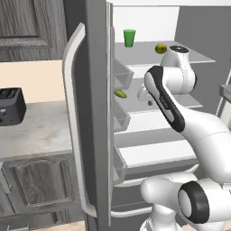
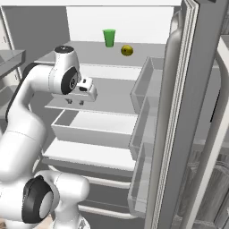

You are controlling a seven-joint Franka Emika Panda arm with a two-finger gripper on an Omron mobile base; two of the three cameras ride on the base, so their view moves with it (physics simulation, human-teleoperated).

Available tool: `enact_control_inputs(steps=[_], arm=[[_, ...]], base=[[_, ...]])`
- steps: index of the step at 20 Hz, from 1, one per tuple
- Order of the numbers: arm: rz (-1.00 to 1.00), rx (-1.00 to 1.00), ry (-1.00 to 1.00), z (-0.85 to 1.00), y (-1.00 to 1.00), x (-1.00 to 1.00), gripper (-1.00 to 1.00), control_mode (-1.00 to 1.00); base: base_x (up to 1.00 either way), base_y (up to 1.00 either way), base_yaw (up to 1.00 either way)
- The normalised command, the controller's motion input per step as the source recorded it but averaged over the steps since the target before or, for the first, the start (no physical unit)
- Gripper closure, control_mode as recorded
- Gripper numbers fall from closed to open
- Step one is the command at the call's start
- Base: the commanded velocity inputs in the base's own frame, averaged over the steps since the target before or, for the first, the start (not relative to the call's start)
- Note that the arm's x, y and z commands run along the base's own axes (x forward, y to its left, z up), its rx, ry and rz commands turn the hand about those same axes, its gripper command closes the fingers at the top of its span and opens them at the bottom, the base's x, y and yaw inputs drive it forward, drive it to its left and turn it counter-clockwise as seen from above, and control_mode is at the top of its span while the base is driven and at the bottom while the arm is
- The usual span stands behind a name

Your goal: Pick the mango and pear from the fridge and place them on the plate next to the blender to make a fruit smoothie.

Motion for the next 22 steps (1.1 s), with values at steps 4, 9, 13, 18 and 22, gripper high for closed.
enact_control_inputs(steps=[4, 9, 13, 18, 22], arm=[[-0.01, -0.02, 0.0, 0.0, 0.01, 0.06, -1.0, -1.0], [0.0, 0.0, -0.02, 0.0, 0.0, 0.0, -1.0, -1.0], [0.0, -0.01, -0.22, 0.08, 0.0, -0.28, -1.0, -1.0], [-0.01, -0.09, -0.46, 0.44, 0.0, -0.55, -1.0, -1.0], [-0.13, -0.05, -0.53, 0.82, -0.16, -0.85, -1.0, -1.0]], base=[[0.0, 0.0, 0.0], [0.0, 0.0, 0.0], [0.0, 0.0, 0.0], [0.0, 0.0, 0.0], [0.0, 0.0, 0.0]])
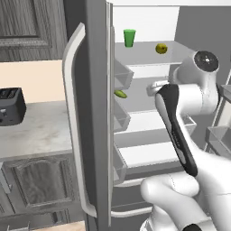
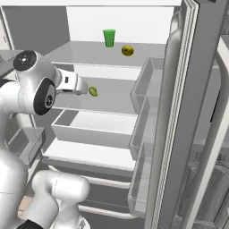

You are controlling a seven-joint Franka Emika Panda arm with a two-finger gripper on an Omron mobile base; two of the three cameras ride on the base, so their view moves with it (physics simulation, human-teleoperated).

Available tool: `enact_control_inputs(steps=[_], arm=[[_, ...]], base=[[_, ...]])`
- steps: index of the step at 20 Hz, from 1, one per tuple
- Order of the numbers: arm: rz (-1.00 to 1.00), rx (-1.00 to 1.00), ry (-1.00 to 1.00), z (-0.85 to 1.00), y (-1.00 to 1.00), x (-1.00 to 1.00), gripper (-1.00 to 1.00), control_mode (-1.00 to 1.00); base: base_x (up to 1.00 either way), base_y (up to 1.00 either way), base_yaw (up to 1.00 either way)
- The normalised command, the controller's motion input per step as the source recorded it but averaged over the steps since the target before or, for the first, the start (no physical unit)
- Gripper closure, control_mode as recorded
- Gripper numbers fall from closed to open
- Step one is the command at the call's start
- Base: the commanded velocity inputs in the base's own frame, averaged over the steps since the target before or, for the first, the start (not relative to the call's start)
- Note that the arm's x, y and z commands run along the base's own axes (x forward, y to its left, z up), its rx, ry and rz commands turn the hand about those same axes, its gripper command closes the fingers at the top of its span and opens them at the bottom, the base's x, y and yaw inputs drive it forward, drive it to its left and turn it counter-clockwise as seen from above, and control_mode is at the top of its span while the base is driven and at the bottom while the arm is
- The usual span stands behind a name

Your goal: Pick the mango and pear from the fridge and place them on the plate next to the blender to make a fruit smoothie.

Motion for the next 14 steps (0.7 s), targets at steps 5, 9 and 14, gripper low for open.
enact_control_inputs(steps=[5, 9, 14], arm=[[-0.22, 0.01, -0.37, 1.0, -0.61, -0.58, -1.0, -1.0], [-0.13, 0.13, -0.11, 0.97, -0.89, -0.06, -1.0, -1.0], [-0.07, 0.22, 0.15, 0.62, -0.59, 0.42, -1.0, -1.0]], base=[[0.0, 0.0, 0.0], [0.0, 0.0, 0.0], [0.0, 0.0, 0.0]])
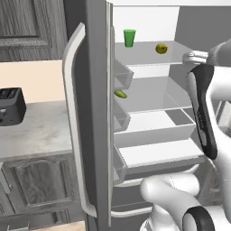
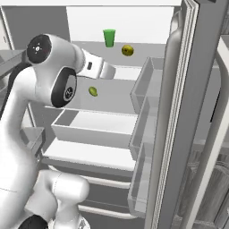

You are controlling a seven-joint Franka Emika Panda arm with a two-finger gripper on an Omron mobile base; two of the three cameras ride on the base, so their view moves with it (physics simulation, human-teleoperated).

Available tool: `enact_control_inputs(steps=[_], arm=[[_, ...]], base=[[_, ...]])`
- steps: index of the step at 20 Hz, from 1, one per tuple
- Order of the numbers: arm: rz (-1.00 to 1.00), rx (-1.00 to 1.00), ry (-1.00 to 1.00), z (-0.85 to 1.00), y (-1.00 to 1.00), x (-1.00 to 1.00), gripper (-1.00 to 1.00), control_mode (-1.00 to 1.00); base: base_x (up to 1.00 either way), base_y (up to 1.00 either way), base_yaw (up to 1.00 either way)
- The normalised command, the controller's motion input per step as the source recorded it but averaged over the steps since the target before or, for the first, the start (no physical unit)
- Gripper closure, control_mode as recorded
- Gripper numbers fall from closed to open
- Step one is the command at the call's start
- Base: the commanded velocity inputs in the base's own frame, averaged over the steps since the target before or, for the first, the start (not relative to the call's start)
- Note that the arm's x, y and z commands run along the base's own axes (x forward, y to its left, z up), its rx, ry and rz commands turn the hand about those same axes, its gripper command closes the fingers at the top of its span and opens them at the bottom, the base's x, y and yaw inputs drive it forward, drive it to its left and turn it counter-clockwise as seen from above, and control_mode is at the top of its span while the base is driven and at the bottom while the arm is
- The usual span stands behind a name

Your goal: Pick the mango and pear from the fridge and place them on the plate next to the blender to make a fruit smoothie.

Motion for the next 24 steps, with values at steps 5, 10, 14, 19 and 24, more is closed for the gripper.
enact_control_inputs(steps=[5, 10, 14, 19, 24], arm=[[0.0, 0.11, 0.27, -0.02, -0.1, 0.48, -1.0, -1.0], [0.01, 0.0, 0.02, -0.35, 0.0, 0.62, -1.0, -1.0], [0.04, 0.0, 0.0, -0.28, 0.0, 0.96, -1.0, -1.0], [0.05, 0.0, 0.0, -0.09, -0.04, 0.92, -1.0, -1.0], [0.04, 0.0, 0.0, 0.0, -0.18, 0.76, -1.0, -1.0]], base=[[0.0, 0.0, 0.0], [0.0, 0.0, 0.0], [0.0, 0.0, 0.0], [0.0, 0.0, 0.0], [0.0, 0.0, 0.0]])
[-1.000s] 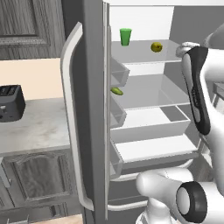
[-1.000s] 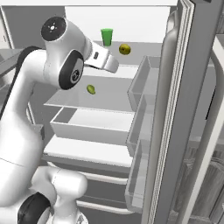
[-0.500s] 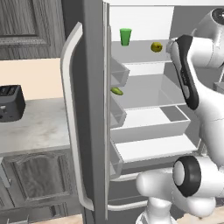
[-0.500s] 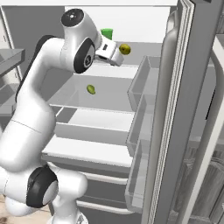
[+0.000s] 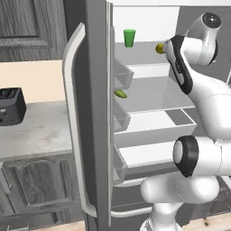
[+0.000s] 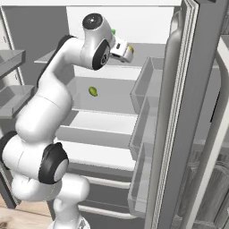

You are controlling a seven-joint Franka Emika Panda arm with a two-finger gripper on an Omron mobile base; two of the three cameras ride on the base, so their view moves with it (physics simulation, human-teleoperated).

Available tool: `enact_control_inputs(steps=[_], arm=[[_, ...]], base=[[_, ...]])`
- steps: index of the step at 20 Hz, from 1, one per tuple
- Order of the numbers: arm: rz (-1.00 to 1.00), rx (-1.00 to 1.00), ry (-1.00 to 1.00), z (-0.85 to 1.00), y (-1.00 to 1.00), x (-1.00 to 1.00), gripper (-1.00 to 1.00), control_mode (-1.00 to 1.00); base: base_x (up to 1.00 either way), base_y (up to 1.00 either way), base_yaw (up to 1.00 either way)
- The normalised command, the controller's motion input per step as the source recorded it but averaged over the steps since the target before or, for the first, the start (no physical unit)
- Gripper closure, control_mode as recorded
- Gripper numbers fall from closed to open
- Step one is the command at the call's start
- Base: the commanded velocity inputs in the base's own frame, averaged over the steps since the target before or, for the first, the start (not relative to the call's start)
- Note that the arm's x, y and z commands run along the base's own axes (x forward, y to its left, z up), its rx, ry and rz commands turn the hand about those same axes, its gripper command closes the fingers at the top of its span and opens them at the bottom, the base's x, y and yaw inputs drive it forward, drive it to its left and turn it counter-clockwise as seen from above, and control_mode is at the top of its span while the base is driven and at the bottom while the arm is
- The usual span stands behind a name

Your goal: Pick the mango and pear from the fridge and place them on the plate next to the blender to make a fruit smoothie.

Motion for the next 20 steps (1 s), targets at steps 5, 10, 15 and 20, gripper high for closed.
enact_control_inputs(steps=[5, 10, 15, 20], arm=[[0.01, 0.0, 0.01, -0.06, -0.07, 0.72, -1.0, -1.0], [0.0, 0.0, 0.0, -0.12, 0.0, 0.68, -1.0, -1.0], [0.0, 0.0, 0.0, -0.1, 0.0, 0.57, -1.0, -1.0], [0.0, 0.0, 0.0, -0.08, 0.0, 0.57, -1.0, -1.0]], base=[[0.0, 0.0, 0.0], [0.0, 0.0, 0.0], [0.0, 0.0, 0.0], [0.0, 0.0, 0.0]])
